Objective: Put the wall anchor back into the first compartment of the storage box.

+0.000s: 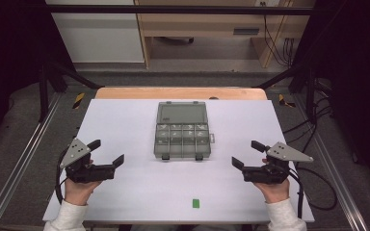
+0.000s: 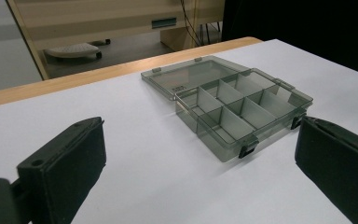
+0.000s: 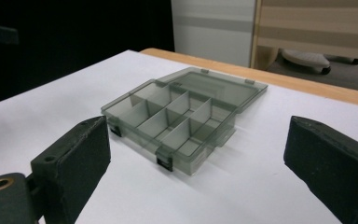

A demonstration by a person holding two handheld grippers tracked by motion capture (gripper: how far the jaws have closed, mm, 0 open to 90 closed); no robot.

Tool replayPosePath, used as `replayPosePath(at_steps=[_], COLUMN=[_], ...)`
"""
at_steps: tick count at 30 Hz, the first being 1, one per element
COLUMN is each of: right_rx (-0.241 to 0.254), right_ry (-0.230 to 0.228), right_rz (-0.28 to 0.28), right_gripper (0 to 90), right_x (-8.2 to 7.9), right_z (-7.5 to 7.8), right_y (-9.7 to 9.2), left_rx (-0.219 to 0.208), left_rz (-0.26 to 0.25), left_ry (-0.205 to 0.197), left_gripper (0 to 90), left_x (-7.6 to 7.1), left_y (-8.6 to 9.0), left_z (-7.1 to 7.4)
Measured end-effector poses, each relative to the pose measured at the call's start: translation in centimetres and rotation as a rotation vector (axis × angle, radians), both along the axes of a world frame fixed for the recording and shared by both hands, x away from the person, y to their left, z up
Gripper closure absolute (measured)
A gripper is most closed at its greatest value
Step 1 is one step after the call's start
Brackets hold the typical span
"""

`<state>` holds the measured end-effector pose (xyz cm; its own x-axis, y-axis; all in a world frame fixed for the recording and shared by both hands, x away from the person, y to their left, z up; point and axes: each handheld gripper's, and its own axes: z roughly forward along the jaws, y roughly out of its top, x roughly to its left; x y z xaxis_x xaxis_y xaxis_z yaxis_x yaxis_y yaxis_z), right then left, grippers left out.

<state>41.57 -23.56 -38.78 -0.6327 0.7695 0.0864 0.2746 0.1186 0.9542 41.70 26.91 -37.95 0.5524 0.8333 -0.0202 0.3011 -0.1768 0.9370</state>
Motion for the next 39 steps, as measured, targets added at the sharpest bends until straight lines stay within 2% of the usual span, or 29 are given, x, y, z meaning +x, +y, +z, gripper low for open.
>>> replayPosePath(at_steps=[1,14,15,18,20,21,22,25,28,32,35,37,39], right_rx=[-0.008,-0.069,-0.084,-0.113,-0.119,-0.12,-0.12,-0.142,-0.173,-0.247,-0.273,-0.316,-0.326], right_ry=[0.021,0.117,0.142,0.175,0.184,0.21,0.21,0.248,0.286,0.335,0.353,0.366,0.377], right_rz=[0.011,0.123,0.142,0.169,0.177,0.194,0.194,0.21,0.231,0.233,0.238,0.24,0.236], right_gripper=[8.2,13.7,14.4,16.0,16.8,18.3,18.3,21.0,23.8,27.1,30.0,33.9,35.0], right_x=[-0.1,-0.7,-0.9,-1.1,-1.2,-1.5,-1.5,-1.8,-2.1,-2.4,-2.5,-2.6,-2.7], right_z=[-0.3,-2.1,-2.6,-3.4,-3.7,-4.2,-4.2,-5.1,-6.1,-7.3,-7.8,-8.2,-8.4], right_y=[0.6,4.7,5.4,6.6,6.9,7.4,7.4,8.0,8.6,9.6,10.2,10.6,10.7], left_rx=[0.003,0.01,0.011,0.007,0.006,0.003,0.003,-0.001,-0.006,-0.007,-0.012,-0.01,-0.013], left_rz=[0.002,0.007,0.009,0.011,0.011,0.012,0.013,0.016,0.018,0.02,0.024,0.023,0.023], left_ry=[0.0,0.006,0.005,0.002,0.003,0.002,0.002,0.001,0.0,-0.002,-0.003,-0.003,-0.003], left_gripper=[1.4,1.5,1.5,1.6,1.6,1.6,1.6,1.6,1.7,1.8,1.8,1.9,1.9], left_x=[0.0,0.0,0.0,-0.1,-0.1,-0.1,-0.1,-0.2,-0.2,-0.2,-0.2,-0.2,-0.2], left_y=[0.0,-0.1,-0.1,-0.1,0.0,0.0,0.0,0.1,0.1,0.2,0.2,0.2,0.2], left_z=[-0.1,-0.2,-0.2,-0.2,-0.2,-0.2,-0.2,-0.1,-0.1,-0.1,-0.1,0.0,-0.1])
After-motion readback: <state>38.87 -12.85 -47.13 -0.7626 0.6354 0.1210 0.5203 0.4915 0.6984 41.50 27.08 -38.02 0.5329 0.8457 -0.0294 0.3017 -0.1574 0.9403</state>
